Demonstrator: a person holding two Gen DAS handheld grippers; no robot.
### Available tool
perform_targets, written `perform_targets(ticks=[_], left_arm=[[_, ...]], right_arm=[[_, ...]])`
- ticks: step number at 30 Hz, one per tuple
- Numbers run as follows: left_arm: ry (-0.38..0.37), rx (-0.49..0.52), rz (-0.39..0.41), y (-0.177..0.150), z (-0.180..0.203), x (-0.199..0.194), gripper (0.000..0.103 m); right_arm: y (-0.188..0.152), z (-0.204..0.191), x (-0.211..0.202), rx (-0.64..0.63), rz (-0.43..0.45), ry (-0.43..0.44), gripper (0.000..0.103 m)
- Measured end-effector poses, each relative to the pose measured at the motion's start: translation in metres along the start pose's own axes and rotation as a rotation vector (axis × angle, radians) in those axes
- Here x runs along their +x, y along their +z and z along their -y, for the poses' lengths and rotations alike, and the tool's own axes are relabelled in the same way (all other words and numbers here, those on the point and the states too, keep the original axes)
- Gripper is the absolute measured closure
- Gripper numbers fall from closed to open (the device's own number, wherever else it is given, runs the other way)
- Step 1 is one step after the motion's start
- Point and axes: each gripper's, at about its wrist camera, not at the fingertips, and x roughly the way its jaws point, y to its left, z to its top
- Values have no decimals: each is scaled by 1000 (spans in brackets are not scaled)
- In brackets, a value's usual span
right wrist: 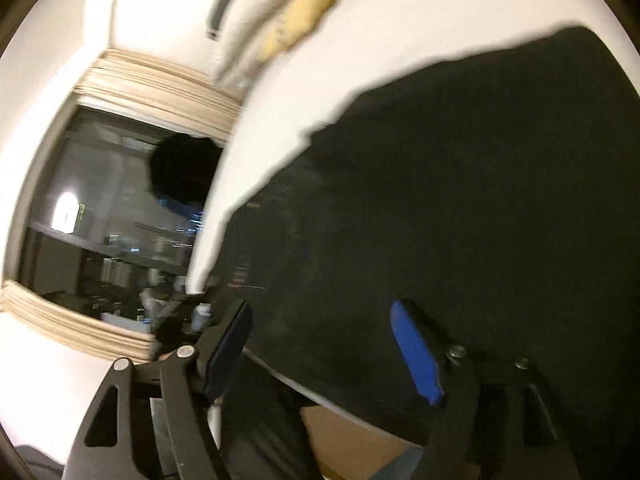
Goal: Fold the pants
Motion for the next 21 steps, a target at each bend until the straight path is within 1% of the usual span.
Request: perform_targets(ticks=[1, 3, 5, 7, 9, 12, 15, 17, 18, 20, 21], left_arm=[[2, 1, -1, 1, 1, 0, 91], [6, 6, 1, 0, 2, 0, 91], [12, 18, 4, 2, 7, -1, 91], [15, 33, 8, 5, 12, -3, 91], [11, 55, 12, 8, 19, -7, 91], [2, 86, 19, 12, 31, -14, 91], [4, 150, 26, 15, 52, -23, 91], [-1, 205, 28, 15, 71, -27, 91], [-2, 234, 28, 15, 80, -29, 91], [-7, 316, 17, 8, 107, -28, 91], [-14, 375, -1, 1, 125, -26, 91]], right_arm=[[0, 0, 0, -6, -2, -14, 33], [1, -7, -5, -3, -5, -18, 33], [4, -11, -11, 23, 2, 42, 33], [7, -16, -22, 23, 39, 91, 33], [9, -19, -27, 18, 53, 127, 33], [10, -11, -31, 52, 62, 147, 33], [9, 5, -32, 115, 68, 158, 33], [11, 13, -30, 169, 71, 155, 29], [11, 20, -33, 200, 77, 161, 28], [13, 29, -38, 239, 91, 187, 27], [16, 34, -44, 259, 106, 198, 26]])
